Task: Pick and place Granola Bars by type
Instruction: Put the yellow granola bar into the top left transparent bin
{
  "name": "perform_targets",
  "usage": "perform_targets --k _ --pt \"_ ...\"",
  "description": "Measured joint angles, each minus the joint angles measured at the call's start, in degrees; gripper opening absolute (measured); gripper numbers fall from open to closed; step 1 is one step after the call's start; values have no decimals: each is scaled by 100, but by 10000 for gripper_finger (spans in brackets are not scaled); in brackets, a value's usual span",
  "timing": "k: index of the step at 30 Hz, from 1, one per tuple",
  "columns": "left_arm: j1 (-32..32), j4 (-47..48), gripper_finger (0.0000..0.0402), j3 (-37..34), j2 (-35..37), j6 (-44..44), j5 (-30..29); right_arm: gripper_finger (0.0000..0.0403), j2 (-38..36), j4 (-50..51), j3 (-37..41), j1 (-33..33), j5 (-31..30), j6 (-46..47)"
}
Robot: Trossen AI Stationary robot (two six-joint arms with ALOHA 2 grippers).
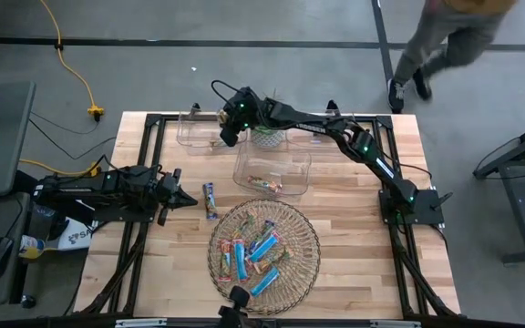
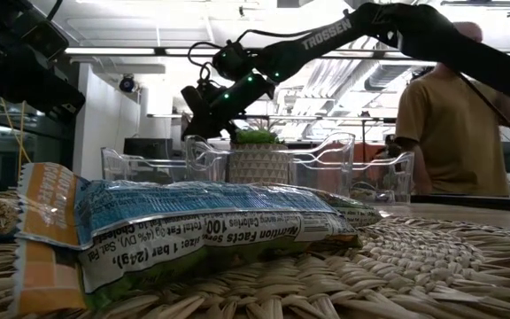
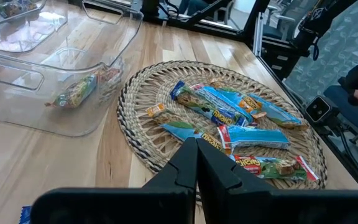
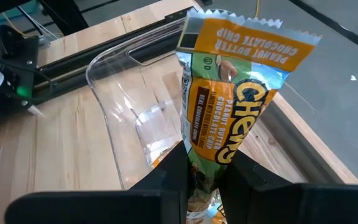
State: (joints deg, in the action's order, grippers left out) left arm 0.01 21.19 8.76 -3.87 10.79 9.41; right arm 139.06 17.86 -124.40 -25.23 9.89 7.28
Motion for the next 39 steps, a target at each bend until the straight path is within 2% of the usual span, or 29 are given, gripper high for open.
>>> perform_targets --k 7,23,32,36,39 --pt "0 0 1 1 -1 0 0 64 0 27 0 0 0 -77" --pt "0 -1 1 0 -1 0 1 151 -34 -162 -42 47 -6 -29" --pt "0 2 1 1 0 0 11 158 -72 -54 -1065 235 -55 52" --pt "0 1 1 1 1 0 9 158 -545 -797 -789 437 -183 451" --pt "0 1 1 1 1 0 7 157 -877 -805 -791 601 -296 706"
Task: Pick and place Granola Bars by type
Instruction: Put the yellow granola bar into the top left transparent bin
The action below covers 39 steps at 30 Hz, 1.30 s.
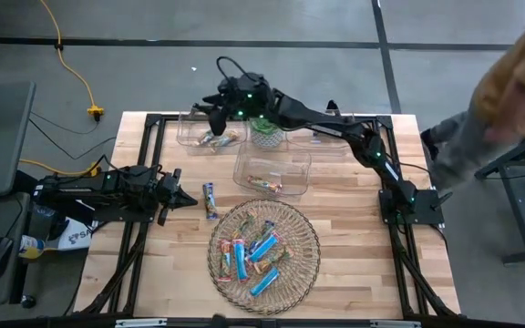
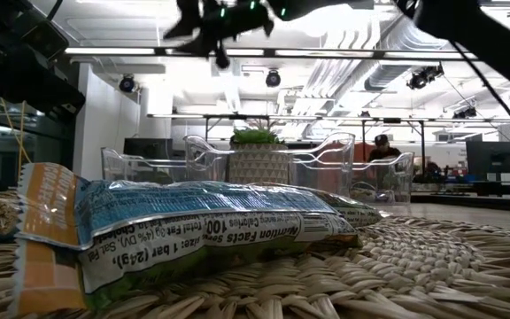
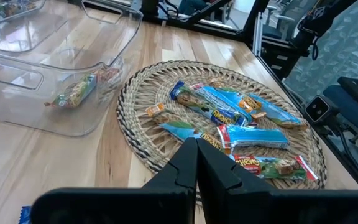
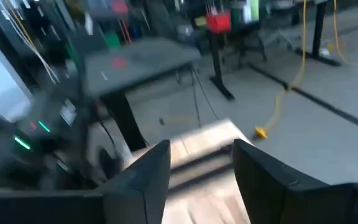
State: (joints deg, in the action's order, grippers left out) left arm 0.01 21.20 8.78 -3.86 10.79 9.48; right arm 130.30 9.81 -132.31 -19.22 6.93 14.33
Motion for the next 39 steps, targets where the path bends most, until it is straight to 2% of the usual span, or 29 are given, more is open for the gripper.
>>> perform_targets --k 7,14,19,22,34,39 --pt "0 3 1 -1 -2 0 -11 156 -553 306 4 518 48 1137" --pt "0 1 1 0 0 0 -10 154 -755 1094 4 1238 788 2391" --pt "0 2 1 0 0 0 -10 150 -767 1764 4 1900 727 3045" --pt "0 1 1 -1 -1 0 -10 149 -767 2195 7 2326 381 3392" --pt "0 0 1 -2 -1 0 -10 149 -764 2888 7 3956 -2004 5013" --pt "0 -1 1 -1 0 0 -8 149 -764 2946 7 4520 -3055 5231"
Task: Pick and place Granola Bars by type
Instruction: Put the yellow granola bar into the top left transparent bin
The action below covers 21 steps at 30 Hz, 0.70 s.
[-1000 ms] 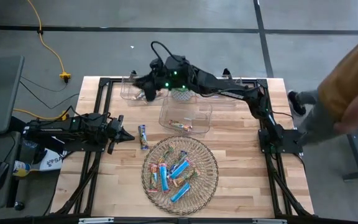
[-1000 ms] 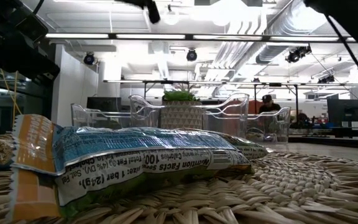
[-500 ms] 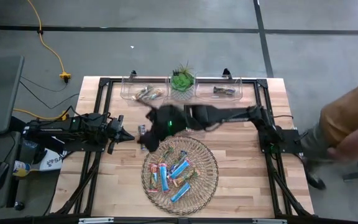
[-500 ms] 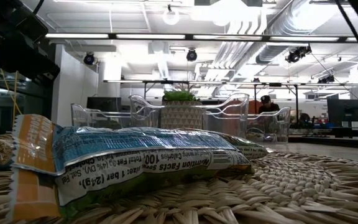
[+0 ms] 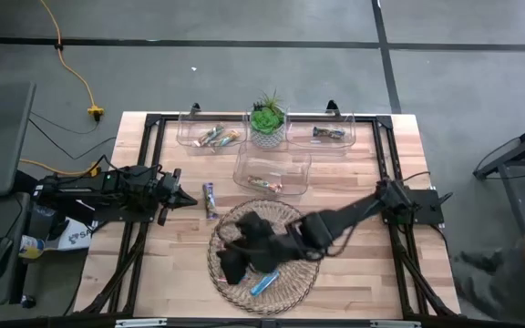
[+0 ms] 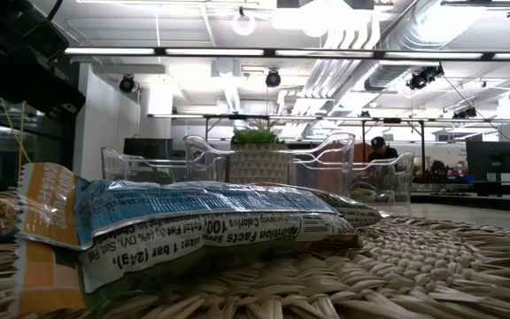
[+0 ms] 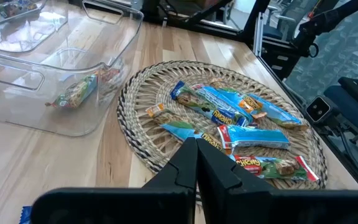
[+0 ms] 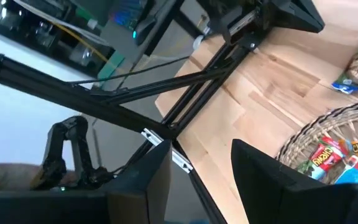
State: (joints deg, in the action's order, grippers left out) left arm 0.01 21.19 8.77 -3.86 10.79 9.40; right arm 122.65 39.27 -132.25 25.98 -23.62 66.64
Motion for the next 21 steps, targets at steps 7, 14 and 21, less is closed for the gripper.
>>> perform_targets --k 7,14,21 --pt "0 0 1 -1 -1 0 1 149 0 71 0 520 -727 -111" --pt "0 0 1 1 -1 0 1 149 0 327 0 1019 -771 -101" --pt "0 0 1 1 0 0 1 149 0 1126 0 1527 -691 245"
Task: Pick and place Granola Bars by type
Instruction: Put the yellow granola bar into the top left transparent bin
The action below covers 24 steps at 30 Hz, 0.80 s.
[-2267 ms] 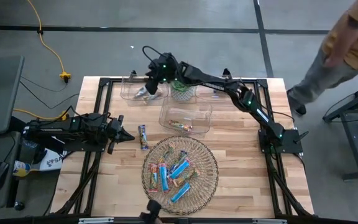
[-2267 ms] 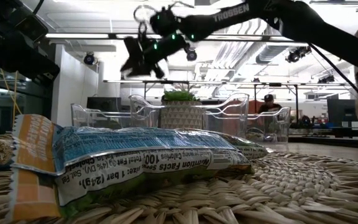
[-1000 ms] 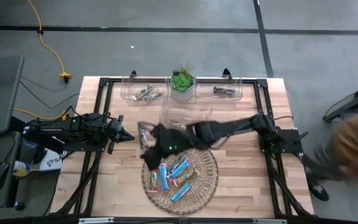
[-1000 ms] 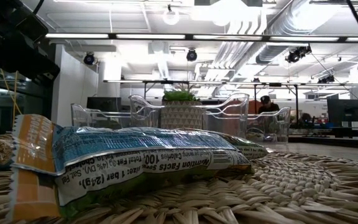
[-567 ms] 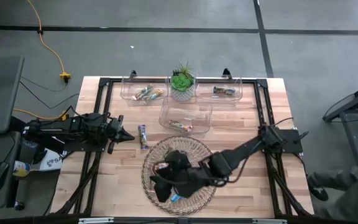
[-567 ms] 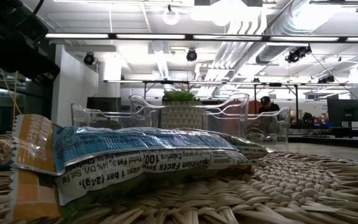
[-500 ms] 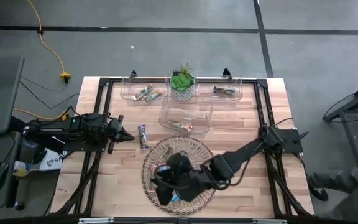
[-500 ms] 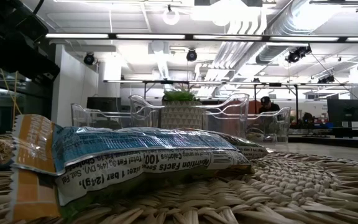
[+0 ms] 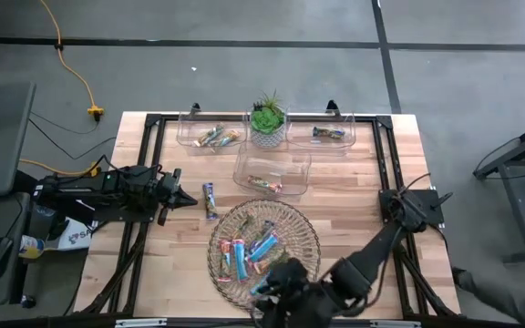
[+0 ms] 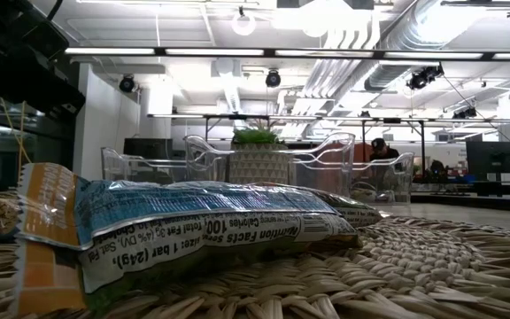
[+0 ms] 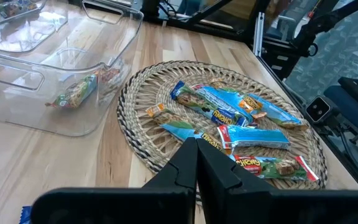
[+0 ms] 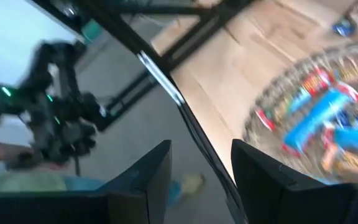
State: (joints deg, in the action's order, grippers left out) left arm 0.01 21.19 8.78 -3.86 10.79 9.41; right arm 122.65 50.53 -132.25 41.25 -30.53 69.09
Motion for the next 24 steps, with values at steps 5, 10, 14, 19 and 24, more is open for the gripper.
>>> perform_targets --k 5,10,14,19,24 --pt "0 0 1 0 0 0 0 149 2 869 0 300 35 301" --pt "0 0 1 -1 0 0 0 149 3 1821 0 476 84 396" --pt "0 0 1 0 -2 0 0 149 23 2516 0 484 77 299" --pt "0 -2 1 0 -1 0 1 149 106 2775 0 380 -52 -242" --pt "0 -2 1 0 0 0 13 149 276 2767 0 155 -93 -663"
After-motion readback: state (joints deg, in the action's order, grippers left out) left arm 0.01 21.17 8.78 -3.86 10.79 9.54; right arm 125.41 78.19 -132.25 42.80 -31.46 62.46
